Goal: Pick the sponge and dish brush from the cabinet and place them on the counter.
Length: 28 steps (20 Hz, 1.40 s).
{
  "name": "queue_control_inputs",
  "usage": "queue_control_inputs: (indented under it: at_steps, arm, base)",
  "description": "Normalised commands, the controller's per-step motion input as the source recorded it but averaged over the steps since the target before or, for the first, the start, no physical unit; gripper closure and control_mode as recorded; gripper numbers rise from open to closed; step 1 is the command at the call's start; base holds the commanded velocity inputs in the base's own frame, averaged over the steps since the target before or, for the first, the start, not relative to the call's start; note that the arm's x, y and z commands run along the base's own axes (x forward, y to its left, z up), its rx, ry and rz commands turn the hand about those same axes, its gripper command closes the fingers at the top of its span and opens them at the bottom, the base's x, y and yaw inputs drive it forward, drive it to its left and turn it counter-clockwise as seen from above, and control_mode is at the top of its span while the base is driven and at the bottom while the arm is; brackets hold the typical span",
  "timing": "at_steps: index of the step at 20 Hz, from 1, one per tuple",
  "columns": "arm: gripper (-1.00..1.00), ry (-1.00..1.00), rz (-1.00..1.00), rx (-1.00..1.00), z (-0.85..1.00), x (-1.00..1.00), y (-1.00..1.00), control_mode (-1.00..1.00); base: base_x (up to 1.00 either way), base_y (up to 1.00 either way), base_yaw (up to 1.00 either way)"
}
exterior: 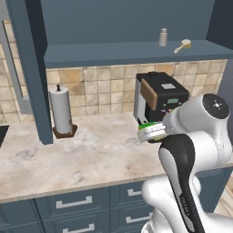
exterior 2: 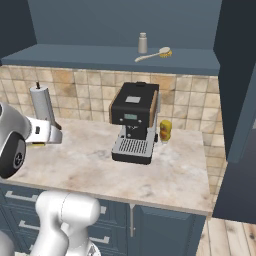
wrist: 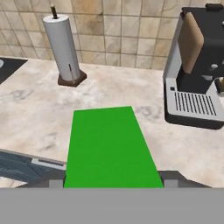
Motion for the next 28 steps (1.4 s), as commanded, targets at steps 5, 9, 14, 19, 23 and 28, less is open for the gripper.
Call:
queue_control_inputs:
  at_steps: [5, 9, 14, 19, 23, 28]
  arm:
    - [1.0, -0.06, 0.0, 0.0, -0.29, 0.18, 0.21, -1.0]
    - [1.0, -0.01, 0.0, 0.0, -0.41, 0.17, 0.25, -1.0]
    - [1.0, 0.0, 0.01, 0.0, -0.49, 0.2, 0.24, -1.0]
    - [1.0, -0.01, 0.02, 0.0, -0.54, 0.24, 0.23, -1.0]
    - [1.0, -0.02, 0.02, 0.0, -0.5, 0.24, 0.22, -1.0]
    - [1.0, -0.03, 0.02, 0.0, -0.48, 0.23, 0.19, -1.0]
  base:
    - [0.0, 0.0, 0.0]
    - [0.0, 0.0, 0.0]
    - [0.0, 0.0, 0.0]
    - [0.0, 0.0, 0.0]
    - [0.0, 0.0, 0.0]
    - [0.0, 0.0, 0.0]
